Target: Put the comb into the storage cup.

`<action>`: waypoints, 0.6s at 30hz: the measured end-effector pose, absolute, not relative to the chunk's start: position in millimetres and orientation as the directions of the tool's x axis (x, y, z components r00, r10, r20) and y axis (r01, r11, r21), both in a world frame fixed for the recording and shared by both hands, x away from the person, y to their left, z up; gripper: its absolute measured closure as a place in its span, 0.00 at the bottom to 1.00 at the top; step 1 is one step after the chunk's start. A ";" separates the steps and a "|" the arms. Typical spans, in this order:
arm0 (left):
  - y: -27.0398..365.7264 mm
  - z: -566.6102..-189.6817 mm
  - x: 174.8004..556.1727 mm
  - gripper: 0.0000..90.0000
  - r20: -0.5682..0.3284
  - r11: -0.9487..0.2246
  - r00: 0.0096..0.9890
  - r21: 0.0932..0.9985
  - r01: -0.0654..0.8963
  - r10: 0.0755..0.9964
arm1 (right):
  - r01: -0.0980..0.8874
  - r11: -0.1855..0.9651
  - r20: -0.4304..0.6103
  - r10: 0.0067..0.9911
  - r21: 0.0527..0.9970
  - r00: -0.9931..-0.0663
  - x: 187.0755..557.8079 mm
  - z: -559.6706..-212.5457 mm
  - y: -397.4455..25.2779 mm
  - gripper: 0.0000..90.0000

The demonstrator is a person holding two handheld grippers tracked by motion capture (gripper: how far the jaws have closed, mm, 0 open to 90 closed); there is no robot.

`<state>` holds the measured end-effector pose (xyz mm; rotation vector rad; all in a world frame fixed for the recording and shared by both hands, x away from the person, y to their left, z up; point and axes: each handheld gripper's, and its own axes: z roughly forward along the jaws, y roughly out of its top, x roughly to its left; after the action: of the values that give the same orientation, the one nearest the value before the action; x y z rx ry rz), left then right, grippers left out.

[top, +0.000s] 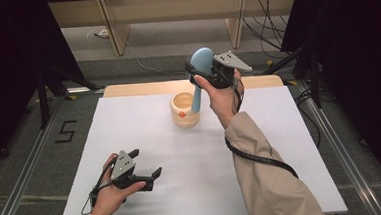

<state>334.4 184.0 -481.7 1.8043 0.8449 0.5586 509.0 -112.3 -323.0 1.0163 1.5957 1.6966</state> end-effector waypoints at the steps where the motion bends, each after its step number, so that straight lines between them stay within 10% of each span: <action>1: 184.0 -481.7 334.4 0.00 -0.011 -0.231 0.646 0.929 0.289 0.763 | 0.081 -0.106 0.133 0.835 0.991 -0.534 509.1 -323.0 -111.9 0.23; 18: 184.0 -481.6 334.2 0.00 -0.013 -0.230 0.647 0.929 0.289 0.763 | 0.076 -0.111 0.135 0.831 0.991 -0.539 511.0 -320.6 -106.3 0.23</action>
<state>334.2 184.0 -481.6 1.8028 0.8447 0.5565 511.0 -106.3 -320.6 1.0097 1.5926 1.7080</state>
